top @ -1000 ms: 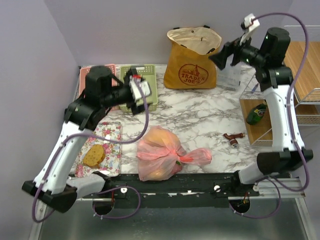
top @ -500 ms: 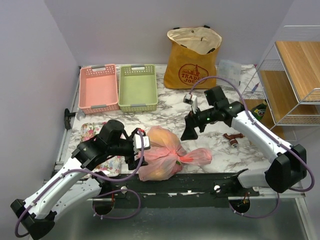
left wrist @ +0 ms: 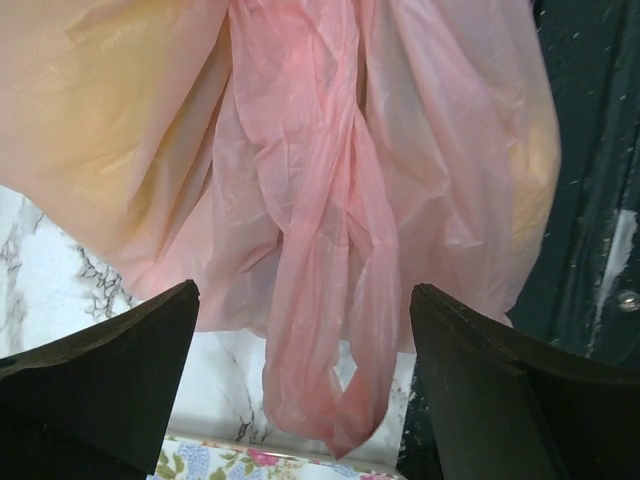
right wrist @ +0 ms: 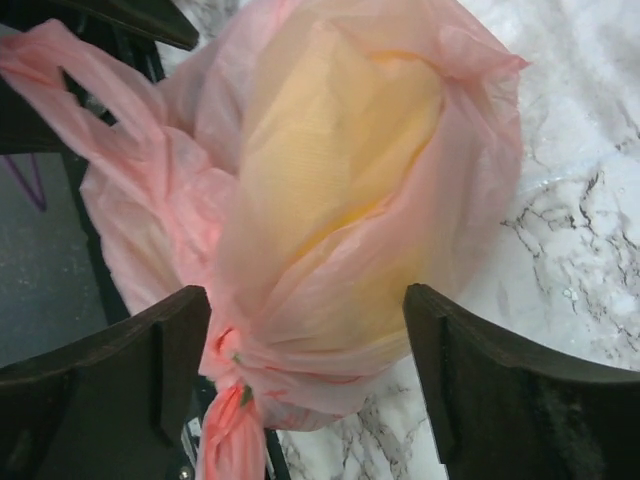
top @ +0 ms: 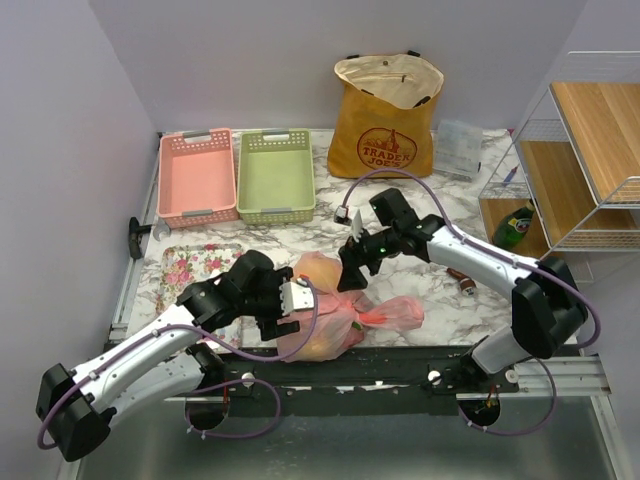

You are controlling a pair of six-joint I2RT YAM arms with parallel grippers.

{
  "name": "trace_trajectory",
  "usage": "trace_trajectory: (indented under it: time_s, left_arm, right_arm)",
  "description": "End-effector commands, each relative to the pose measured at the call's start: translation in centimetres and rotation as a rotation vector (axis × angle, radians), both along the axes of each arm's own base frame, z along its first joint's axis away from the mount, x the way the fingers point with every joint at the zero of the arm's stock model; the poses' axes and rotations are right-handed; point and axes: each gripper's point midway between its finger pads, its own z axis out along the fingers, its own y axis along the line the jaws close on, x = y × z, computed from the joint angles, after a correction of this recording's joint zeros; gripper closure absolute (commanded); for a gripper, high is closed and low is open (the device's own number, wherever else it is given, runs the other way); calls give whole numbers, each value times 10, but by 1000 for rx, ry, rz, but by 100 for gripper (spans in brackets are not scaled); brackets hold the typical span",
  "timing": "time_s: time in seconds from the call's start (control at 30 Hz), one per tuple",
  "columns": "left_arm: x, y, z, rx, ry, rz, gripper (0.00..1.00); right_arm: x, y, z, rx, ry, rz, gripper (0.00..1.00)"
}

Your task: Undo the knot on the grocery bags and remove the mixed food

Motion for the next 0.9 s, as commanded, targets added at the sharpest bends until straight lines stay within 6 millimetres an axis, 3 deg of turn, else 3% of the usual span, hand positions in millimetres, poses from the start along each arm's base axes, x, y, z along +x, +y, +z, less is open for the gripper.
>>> trace_trajectory:
  time_s: [0.0,0.03,0.1,0.13,0.2,0.23,0.27,0.33,0.43,0.5,0.53,0.6,0.67,0.7,0.8,0.87]
  left_arm:
    - [22,0,-5,46,-110,-1,15]
    - [24,-1,-6,55,-114,-3,18]
    - [29,-1,-11,89,-101,6,35]
    - [35,0,-15,118,-91,28,47]
    - [50,-2,-14,142,-69,68,81]
    - [60,-3,-12,135,-52,88,93]
    - [75,-4,-2,108,-48,121,100]
    - [105,-8,19,51,-64,168,100]
    - [149,-10,52,-5,-123,228,100]
    - [165,-10,71,-31,-154,230,100]
    - [167,-11,80,-37,-172,215,95]
    - [157,-13,95,-55,-198,141,56]
    - [137,-20,119,-136,-225,82,36]
    - [97,-38,122,-174,-231,-70,31]
    - [68,-58,102,-150,-231,-188,31]
    - [61,-73,89,-146,-246,-240,31]
  right_arm:
    - [12,1,-25,-41,-16,-9,28]
    - [9,-1,-28,-54,-7,4,38]
    - [5,-6,-30,-84,20,2,56]
    - [2,-9,-28,-94,36,-5,67]
    - [-7,-13,-18,-73,76,-17,93]
    - [-11,-16,-12,-55,85,-28,99]
    - [-14,-19,-7,-39,94,-44,100]
    - [-13,-25,4,-4,87,-103,99]
    - [2,-38,16,67,93,-257,99]
    - [11,-46,15,94,111,-333,99]
    - [11,-46,11,98,120,-348,99]
    - [10,-46,0,94,153,-367,99]
    - [9,-43,-6,97,195,-370,99]
    - [15,-40,-8,118,204,-400,99]
    - [23,-45,-2,132,192,-435,99]
    - [21,-50,-6,91,179,-408,99]
